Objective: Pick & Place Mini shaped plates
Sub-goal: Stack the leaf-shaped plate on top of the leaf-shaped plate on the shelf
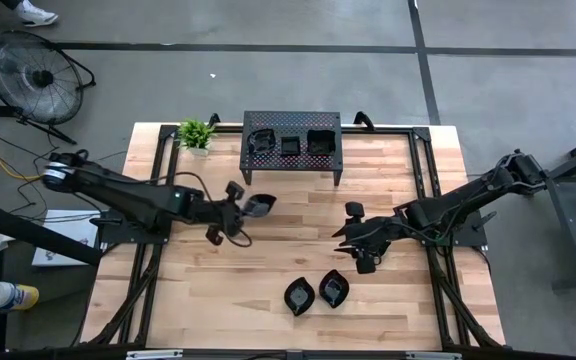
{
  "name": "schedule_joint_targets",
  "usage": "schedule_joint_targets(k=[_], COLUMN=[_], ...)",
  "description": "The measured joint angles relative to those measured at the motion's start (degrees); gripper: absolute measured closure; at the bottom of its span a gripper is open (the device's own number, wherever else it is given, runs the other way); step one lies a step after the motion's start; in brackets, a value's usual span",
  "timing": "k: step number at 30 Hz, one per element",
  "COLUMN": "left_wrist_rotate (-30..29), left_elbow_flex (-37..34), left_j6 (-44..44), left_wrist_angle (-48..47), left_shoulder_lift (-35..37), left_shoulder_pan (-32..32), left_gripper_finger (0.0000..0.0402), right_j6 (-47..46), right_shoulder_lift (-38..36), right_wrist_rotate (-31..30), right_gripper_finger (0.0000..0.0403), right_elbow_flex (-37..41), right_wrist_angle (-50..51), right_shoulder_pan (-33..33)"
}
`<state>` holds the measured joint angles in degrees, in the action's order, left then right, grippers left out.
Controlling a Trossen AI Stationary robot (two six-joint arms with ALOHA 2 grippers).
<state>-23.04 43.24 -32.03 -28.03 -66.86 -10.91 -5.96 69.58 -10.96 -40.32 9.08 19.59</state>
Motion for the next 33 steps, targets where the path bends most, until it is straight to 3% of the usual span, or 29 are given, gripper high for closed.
schedule_joint_targets(k=[8,19,24,33], left_wrist_rotate=[-10.2,-23.7,-22.2,-8.7], left_elbow_flex=[1.9,15.7,18.8,19.0], left_j6=[13.7,13.9,12.3,9.8], left_wrist_angle=[-0.9,-8.1,-9.2,-8.4], left_shoulder_lift=[3.0,2.2,2.2,1.1], left_shoulder_pan=[0.0,1.7,7.3,21.1], left_gripper_finger=[0.0402,0.0401,0.0401,0.0401], right_j6=[0.0,0.0,0.0,0.0], right_shoulder_lift=[0.0,0.0,0.0,0.0], right_wrist_rotate=[0.0,0.0,0.0,0.0], right_gripper_finger=[0.0233,0.0233,0.0233,0.0233], right_elbow_flex=[0.0,0.0,0.0,0.0], right_wrist_angle=[-0.4,-0.5,-0.5,-0.6], right_shoulder_pan=[0.0,0.0,0.0,0.0])
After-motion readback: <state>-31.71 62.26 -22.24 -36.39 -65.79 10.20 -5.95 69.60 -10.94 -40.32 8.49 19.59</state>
